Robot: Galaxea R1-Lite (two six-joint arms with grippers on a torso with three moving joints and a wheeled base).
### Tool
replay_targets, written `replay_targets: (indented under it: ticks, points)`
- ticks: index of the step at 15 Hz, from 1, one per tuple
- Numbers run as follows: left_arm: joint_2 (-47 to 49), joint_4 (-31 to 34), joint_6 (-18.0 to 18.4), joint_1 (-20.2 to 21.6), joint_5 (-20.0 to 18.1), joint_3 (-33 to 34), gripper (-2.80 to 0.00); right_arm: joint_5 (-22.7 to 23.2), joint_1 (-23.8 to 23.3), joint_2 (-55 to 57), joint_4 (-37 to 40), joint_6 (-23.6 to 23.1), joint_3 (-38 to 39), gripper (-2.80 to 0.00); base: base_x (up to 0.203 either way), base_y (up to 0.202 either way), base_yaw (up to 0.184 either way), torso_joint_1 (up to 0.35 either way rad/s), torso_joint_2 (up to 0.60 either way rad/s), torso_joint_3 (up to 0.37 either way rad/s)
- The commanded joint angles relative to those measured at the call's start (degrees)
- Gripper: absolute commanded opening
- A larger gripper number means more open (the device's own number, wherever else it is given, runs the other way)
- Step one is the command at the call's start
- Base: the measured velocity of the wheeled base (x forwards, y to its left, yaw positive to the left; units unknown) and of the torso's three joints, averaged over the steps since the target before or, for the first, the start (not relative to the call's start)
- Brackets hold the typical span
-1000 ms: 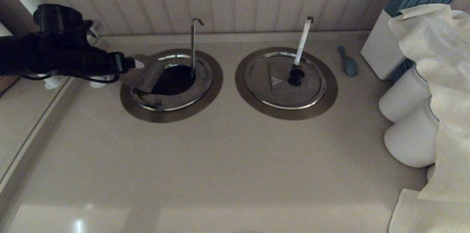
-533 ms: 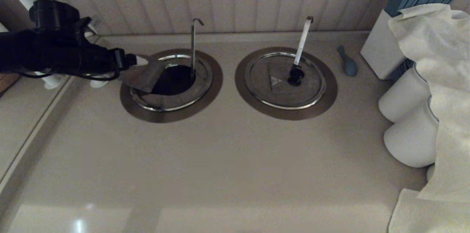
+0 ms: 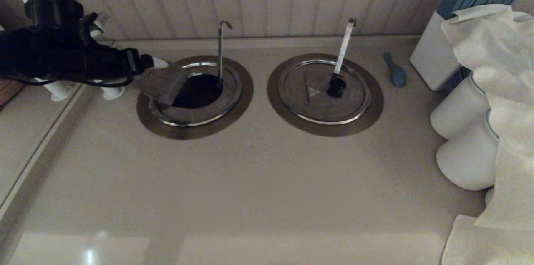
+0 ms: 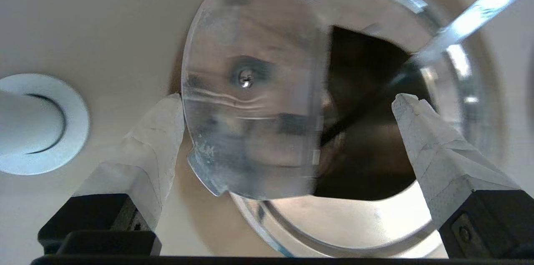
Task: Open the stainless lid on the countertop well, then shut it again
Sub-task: Close the lid
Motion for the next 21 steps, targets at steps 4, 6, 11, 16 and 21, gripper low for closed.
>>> replay_targets:
  ticks: [4,6,11,16,21]
  points:
    - [-1.29,0.08,-0.30,-0.07,-0.45,0.17,0.00,0.03,0.00,-0.02,-0.01,-0.02,0.01,-2.80,0.000,0.000,0.000,0.000,0.00,0.000]
    - [-1.91,0.08,-0.43,-0.19,-0.82,0.38,0.00,0.03,0.01,-0.02,-0.01,-0.02,0.01,-2.80,0.000,0.000,0.000,0.000,0.00,0.000]
    - [-4.53,0.08,-1.51,-1.80,-1.70,1.53,0.00,0.03,0.00,-0.02,-0.01,-0.02,0.01,-2.80,0.000,0.000,0.000,0.000,0.00,0.000]
    - [-5.65,0.08,-1.53,-3.73,-2.29,2.56,0.00,0.03,0.00,-0.02,-0.01,-0.02,0.01,-2.80,0.000,0.000,0.000,0.000,0.00,0.000]
    - [-8.76,0.01,-1.54,-7.44,-2.29,4.91,0.00,0.03,0.00,-0.02,-0.01,-0.02,0.01,-2.80,0.000,0.000,0.000,0.000,0.00,0.000]
